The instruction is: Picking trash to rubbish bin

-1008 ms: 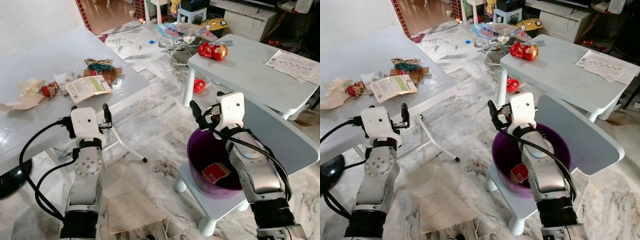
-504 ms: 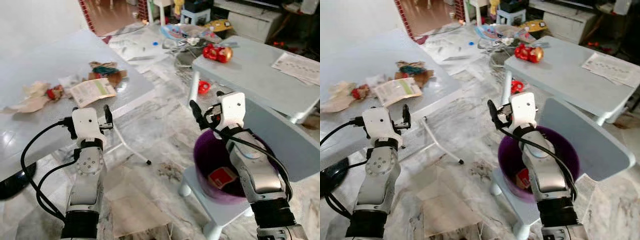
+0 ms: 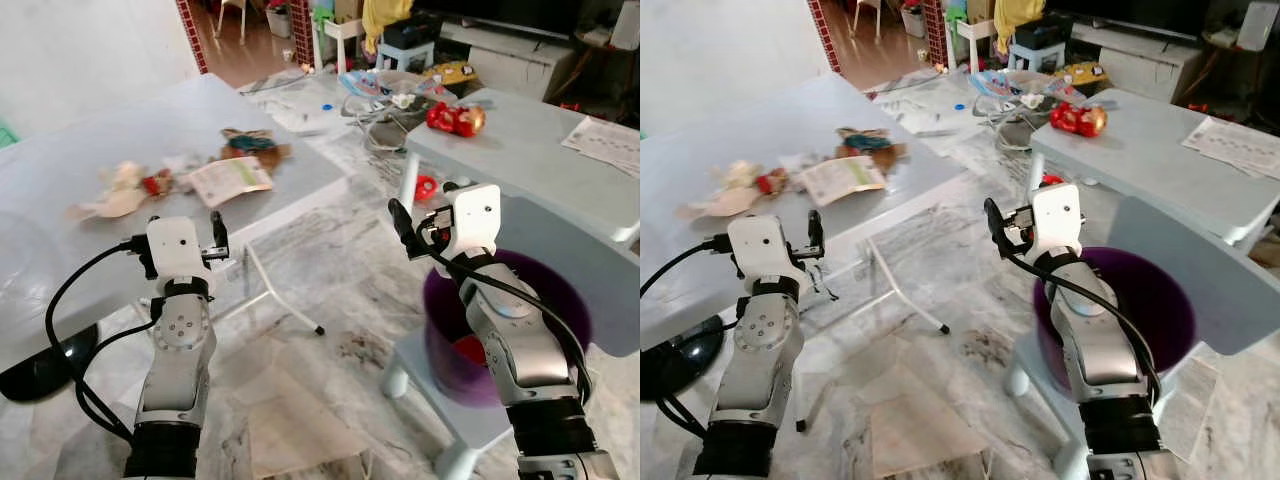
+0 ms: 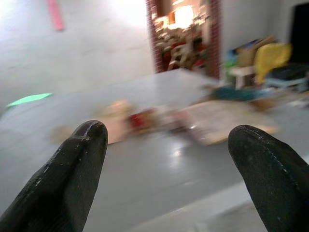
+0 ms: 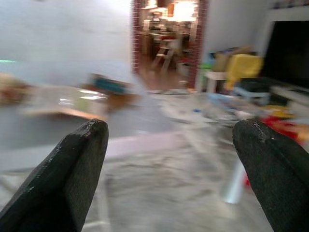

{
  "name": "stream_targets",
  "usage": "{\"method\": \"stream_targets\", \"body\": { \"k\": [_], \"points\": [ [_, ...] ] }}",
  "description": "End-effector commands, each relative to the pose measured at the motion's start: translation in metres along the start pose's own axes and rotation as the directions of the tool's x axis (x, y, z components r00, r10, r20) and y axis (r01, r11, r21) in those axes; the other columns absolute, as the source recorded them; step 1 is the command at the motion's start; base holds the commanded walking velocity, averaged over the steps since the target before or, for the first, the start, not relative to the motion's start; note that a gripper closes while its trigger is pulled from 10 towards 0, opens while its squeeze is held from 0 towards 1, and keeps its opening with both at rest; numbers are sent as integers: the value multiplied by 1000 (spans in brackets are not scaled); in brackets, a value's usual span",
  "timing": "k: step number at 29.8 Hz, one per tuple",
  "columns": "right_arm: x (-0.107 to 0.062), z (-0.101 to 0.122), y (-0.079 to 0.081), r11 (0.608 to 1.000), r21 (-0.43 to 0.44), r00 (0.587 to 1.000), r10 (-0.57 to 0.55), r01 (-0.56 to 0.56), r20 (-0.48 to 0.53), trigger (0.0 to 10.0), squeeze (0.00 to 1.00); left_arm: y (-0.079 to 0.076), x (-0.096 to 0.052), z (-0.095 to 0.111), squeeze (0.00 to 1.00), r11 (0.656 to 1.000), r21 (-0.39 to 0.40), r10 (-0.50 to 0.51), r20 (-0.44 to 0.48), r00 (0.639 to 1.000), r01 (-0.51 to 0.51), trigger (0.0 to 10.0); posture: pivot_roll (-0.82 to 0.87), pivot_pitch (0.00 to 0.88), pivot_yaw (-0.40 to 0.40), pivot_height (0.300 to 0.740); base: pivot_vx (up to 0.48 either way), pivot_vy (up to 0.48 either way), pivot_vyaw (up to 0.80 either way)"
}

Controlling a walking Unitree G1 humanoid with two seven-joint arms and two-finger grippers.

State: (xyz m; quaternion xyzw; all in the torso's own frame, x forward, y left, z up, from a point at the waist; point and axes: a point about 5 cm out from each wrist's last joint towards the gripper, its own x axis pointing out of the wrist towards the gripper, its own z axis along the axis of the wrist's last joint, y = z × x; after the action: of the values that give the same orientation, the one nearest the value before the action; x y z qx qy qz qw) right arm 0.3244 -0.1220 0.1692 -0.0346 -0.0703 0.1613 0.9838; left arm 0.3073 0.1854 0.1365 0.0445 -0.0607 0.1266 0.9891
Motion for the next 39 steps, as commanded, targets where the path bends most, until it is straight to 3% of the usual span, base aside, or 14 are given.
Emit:
{"method": "stream_targets", "body": {
  "k": [1, 8, 26, 29, 30, 31, 32, 33, 34, 39],
  "points": [
    [0, 2, -1, 1000, -17, 1000, 7, -7, 8, 10000, 804, -1, 1, 3, 0, 1000, -4, 2, 3, 1000, -2, 10000, -23, 62, 82, 740, 0, 469, 0],
    [0, 3, -1, 1000, -22, 1000, 8, -7, 12, 10000, 804, -2, 1, 3, 0, 1000, -4, -1, 4, 1000, 1, 10000, -24, 63, 82, 740, 0, 422, 195],
    [2, 3, -1, 1000, -26, 1000, 10, -9, 18, 10000, 804, -7, 1, 7, 0, 999, 27, -28, 28, 999, 27, 10000, -17, 61, 78, 740, 0, 0, 800],
    [3, 4, 0, 1000, -16, 1000, 7, -7, 22, 10000, 796, -8, 1, 7, 0, 999, 0, -39, 22, 999, 39, 10000, -16, 61, 79, 740, 0, 0, 267],
    [3, 4, 0, 1000, -15, 1000, 6, -6, 22, 10000, 596, -8, 0, 7, 0, 999, -6, -41, 20, 999, 41, 10000, -16, 61, 79, 740, 0, 0, 0],
    [3, 4, 0, 1000, -10, 1000, 2, -2, 25, 10000, 596, -8, 1, 7, 0, 999, -8, -42, 20, 999, 42, 10000, -17, 62, 79, 740, 0, 0, 0],
    [3, 4, 0, 1000, -8, 1000, -2, 2, 27, 10000, 275, -8, 0, 6, 0, 999, -13, -48, 17, 999, 48, 10000, -18, 63, 79, 740, 0, 0, 0],
    [3, 4, -1, 1000, -7, 1000, -6, 6, 28, 10000, 275, -9, 0, 6, 0, 998, -17, -52, 14, 999, 53, 10000, -18, 63, 79, 740, 0, 0, 0],
    [3, 5, -1, 1000, -7, 1000, -9, 9, 29, 10000, 35, -9, 0, 5, 0, 998, -22, -58, 12, 998, 58, 10000, -18, 62, 80, 740, 0, 0, 0],
    [2, 6, -4, 999, -28, 998, -46, 47, 45, 10000, 0, -21, -3, 4, 0, 980, -86, -178, 8, 984, 178, 10000, -19, 60, 75, 740, 0, 0, 0]
  ]
}}
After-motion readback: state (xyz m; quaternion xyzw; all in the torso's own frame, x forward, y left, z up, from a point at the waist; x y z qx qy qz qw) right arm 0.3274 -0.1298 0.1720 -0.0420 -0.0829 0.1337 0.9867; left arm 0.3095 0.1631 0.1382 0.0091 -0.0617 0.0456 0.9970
